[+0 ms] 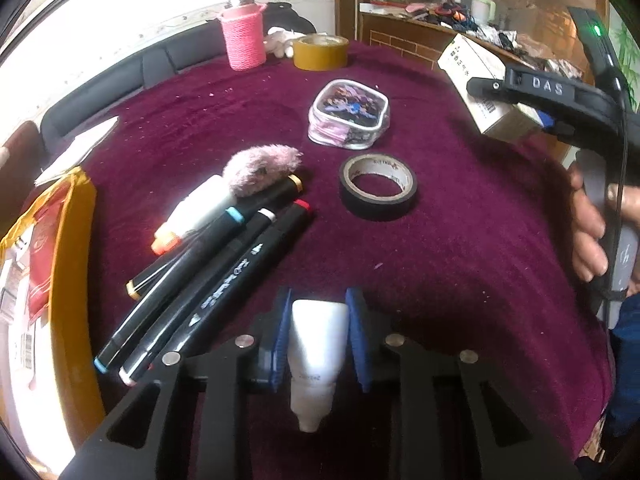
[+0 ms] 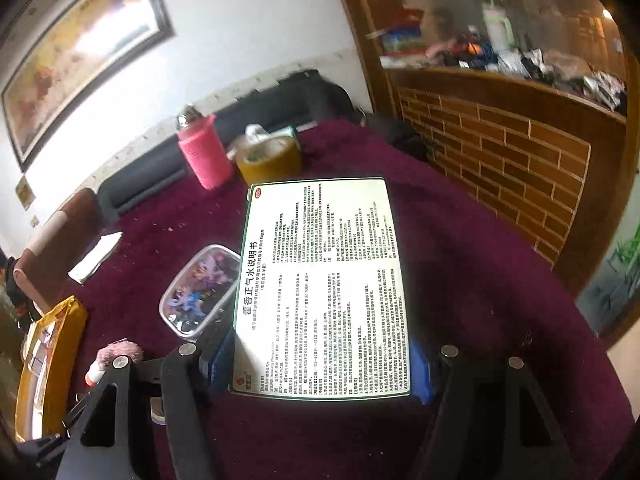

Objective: Organize objects
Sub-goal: 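Grasp the white bottle with the left gripper while the right grasps the leaflet, then carry the white bottle and leaflet over the tray and lower them in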

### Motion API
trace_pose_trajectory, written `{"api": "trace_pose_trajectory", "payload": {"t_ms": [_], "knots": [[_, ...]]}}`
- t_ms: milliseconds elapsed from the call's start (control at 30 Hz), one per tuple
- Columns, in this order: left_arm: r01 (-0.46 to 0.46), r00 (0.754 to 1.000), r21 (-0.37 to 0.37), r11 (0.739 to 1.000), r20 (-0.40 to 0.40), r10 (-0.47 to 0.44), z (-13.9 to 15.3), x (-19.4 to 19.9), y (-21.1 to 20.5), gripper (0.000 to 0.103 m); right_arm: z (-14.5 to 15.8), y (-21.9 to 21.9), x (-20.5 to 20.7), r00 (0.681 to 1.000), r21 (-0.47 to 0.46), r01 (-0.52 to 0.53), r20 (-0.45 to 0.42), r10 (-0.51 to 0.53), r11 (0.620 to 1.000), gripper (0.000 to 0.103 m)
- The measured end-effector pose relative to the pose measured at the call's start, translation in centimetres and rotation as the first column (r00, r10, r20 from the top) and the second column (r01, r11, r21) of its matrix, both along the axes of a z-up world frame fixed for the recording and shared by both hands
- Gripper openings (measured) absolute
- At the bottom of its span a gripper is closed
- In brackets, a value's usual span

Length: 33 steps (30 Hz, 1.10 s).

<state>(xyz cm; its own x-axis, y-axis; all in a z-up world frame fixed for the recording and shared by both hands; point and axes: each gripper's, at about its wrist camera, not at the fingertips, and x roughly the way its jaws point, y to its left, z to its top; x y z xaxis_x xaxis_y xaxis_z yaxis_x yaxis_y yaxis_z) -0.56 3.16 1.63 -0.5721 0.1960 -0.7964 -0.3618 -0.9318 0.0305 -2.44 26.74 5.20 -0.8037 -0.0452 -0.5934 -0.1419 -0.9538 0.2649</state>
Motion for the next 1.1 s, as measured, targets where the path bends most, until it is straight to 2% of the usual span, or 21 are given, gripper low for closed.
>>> {"api": "trace_pose_trajectory", "payload": {"t_ms": [233, 467, 600, 700, 867, 1100], "knots": [[-0.019, 0.999, 0.016, 1.0, -0.045, 0.02, 1.7, 1.7, -0.8, 0.025, 1.1, -1.3, 0.7, 0.993, -0.005, -0.08, -0.092, 0.079, 0.997, 0.074], [-0.029, 0.997, 0.086, 0.996, -0.062, 0.034, 3.3, 3.1, -2.5, 0.025, 0.9, -1.9, 1.1, 0.99, 0.001, -0.1, -0.104, 0.1, 0.995, 0.074], [-0.057, 0.994, 0.137, 0.989, -0.086, 0.069, 4.6, 4.4, -5.0, 0.025, 1.0, -2.2, 1.6, 0.989, 0.012, -0.1, -0.109, 0.101, 0.995, 0.074], [-0.089, 0.99, 0.165, 0.982, -0.091, 0.105, 5.2, 5.2, -6.8, 0.025, 1.3, -2.9, 2.5, 0.988, -0.019, -0.117, -0.103, 0.115, 0.993, 0.074], [-0.145, 0.98, 0.204, 0.968, -0.109, 0.169, 5.8, 6.2, -10.1, 0.025, 2.3, -6.7, 5.2, 0.973, -0.069, -0.212, -0.104, 0.205, 0.975, 0.074], [-0.218, 0.957, 0.266, 0.939, -0.131, 0.259, 6.8, 7.4, -15.3, 0.025, 4.0, -13.8, 7.8, 0.923, -0.067, -0.382, -0.085, 0.376, 0.922, 0.074]]}}
